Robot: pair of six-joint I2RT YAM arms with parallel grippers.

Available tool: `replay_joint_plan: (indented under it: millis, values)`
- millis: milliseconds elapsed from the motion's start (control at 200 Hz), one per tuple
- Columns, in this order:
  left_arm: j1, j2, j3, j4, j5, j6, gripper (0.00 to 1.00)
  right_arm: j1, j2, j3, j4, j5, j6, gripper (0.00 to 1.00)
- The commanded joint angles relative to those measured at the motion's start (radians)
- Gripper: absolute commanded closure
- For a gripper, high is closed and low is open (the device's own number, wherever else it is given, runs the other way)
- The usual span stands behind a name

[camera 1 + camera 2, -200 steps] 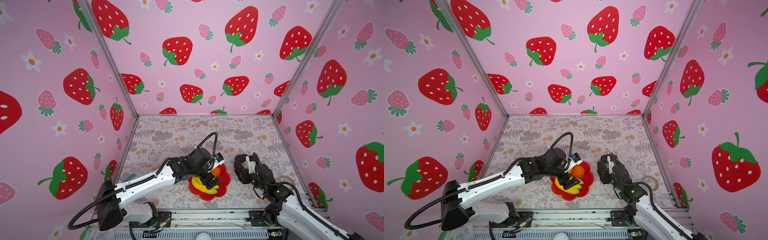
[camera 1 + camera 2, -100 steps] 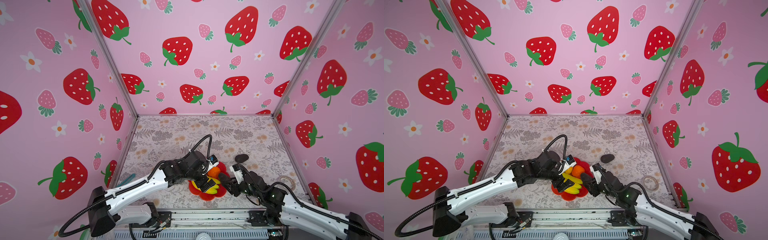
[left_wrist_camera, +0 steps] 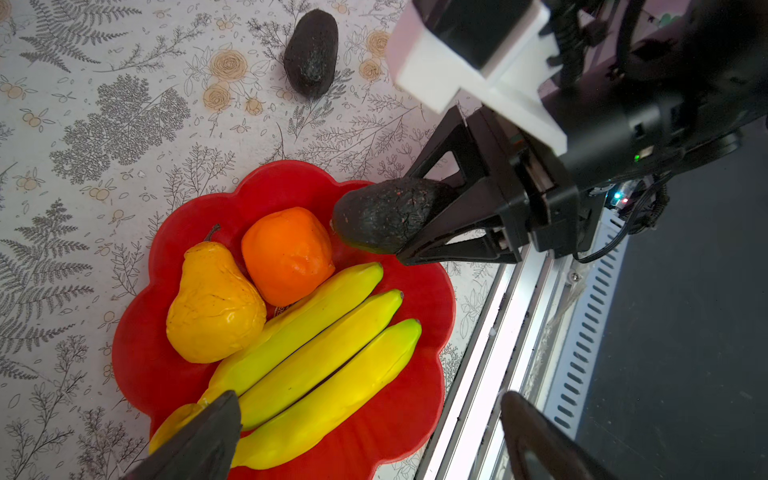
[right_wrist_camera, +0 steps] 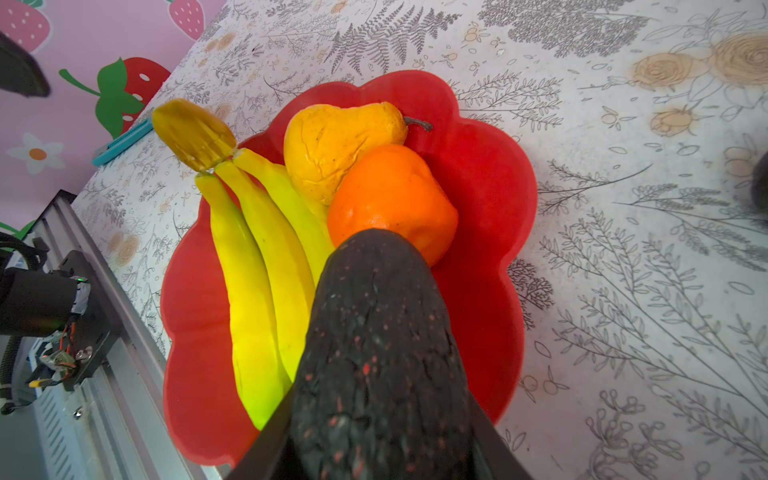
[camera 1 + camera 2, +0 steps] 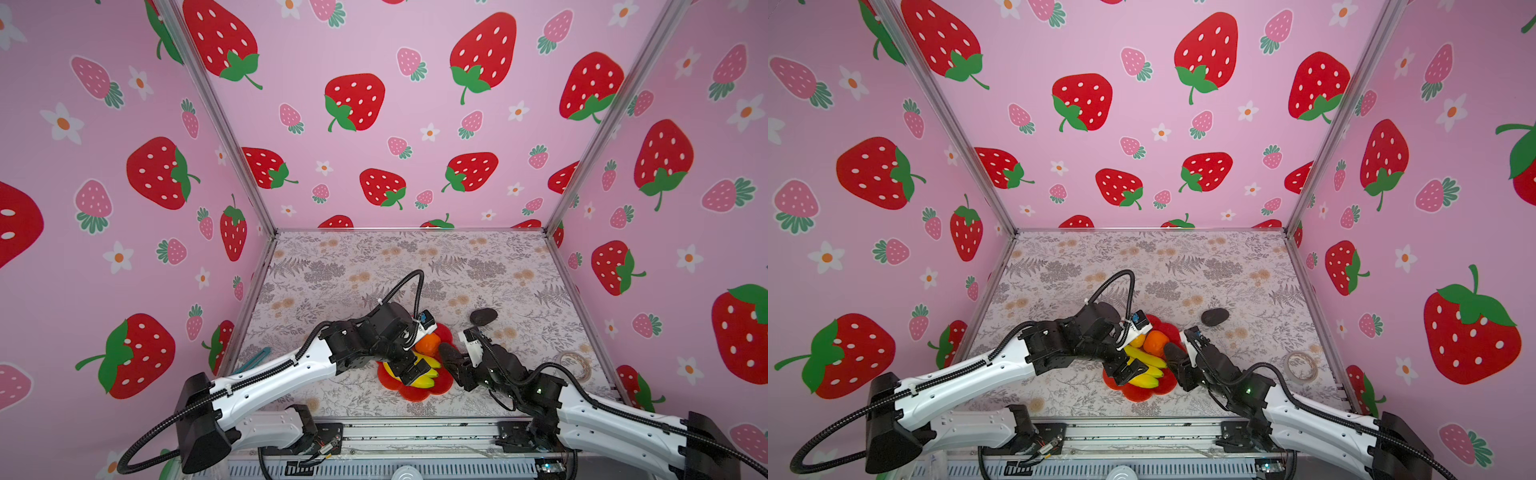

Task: Place and organize the fake fruits in the fruit bowl
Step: 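Lower the avocado into the bowl beside the orange and open the right gripper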

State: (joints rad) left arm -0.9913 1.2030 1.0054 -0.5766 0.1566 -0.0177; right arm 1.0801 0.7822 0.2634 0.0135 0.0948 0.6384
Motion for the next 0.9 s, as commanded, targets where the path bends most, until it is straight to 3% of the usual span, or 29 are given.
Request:
replay_joint_plan:
  millis: [0, 245, 335, 645, 786, 896]
  values:
    - [0.003, 0.001, -0.005, 0.000, -0.003, 0.004, 0.01, 0.007, 0.010, 0.011, -0.002, 0.041, 0.008, 0.60]
    - [0.003, 0.007, -0.002, 0.001, -0.005, 0.008, 0.01, 0.007, 0.038, 0.019, 0.008, 0.036, -0.009, 0.49]
    - [0.003, 0.013, 0.002, -0.002, -0.006, 0.010, 0.01, 0.007, 0.034, 0.023, 0.010, 0.038, -0.016, 0.36]
    - [0.003, 0.027, 0.016, 0.005, -0.002, 0.013, 0.01, 0.007, -0.014, 0.069, -0.050, 0.081, -0.040, 0.14]
    - [0.003, 0.032, 0.021, 0.052, 0.020, 0.014, 0.01, -0.003, -0.068, 0.127, -0.121, 0.223, -0.012, 0.07]
    - [0.003, 0.067, 0.038, 0.120, 0.044, 0.004, 0.01, -0.140, -0.060, 0.186, -0.243, 0.344, 0.095, 0.06]
